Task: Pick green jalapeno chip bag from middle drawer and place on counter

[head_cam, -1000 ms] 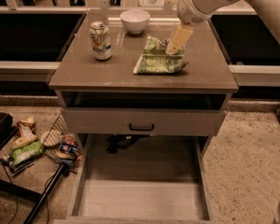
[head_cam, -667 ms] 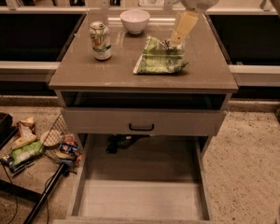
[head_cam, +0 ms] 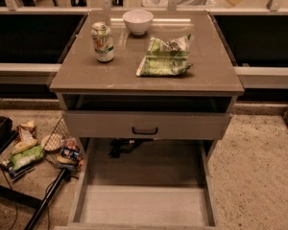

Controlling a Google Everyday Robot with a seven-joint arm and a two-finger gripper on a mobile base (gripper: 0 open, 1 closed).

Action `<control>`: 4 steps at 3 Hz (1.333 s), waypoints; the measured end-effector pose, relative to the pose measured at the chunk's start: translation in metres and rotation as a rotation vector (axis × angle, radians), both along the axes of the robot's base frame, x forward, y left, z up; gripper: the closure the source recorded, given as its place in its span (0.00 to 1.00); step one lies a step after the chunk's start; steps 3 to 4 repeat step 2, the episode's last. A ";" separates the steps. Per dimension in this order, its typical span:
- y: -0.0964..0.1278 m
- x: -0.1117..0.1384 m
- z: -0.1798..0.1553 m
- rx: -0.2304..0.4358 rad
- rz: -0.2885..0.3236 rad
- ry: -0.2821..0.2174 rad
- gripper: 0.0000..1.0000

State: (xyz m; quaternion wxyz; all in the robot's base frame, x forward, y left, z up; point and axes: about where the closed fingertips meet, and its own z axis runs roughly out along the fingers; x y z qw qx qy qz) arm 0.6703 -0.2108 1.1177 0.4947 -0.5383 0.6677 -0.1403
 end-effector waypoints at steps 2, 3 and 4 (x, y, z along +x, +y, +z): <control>-0.124 -0.043 -0.038 0.250 -0.409 0.001 0.00; -0.124 -0.043 -0.038 0.250 -0.409 0.001 0.00; -0.124 -0.043 -0.038 0.250 -0.409 0.001 0.00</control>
Offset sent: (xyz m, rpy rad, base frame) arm -0.0682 -0.1849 -0.0879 0.4035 0.0215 -0.6662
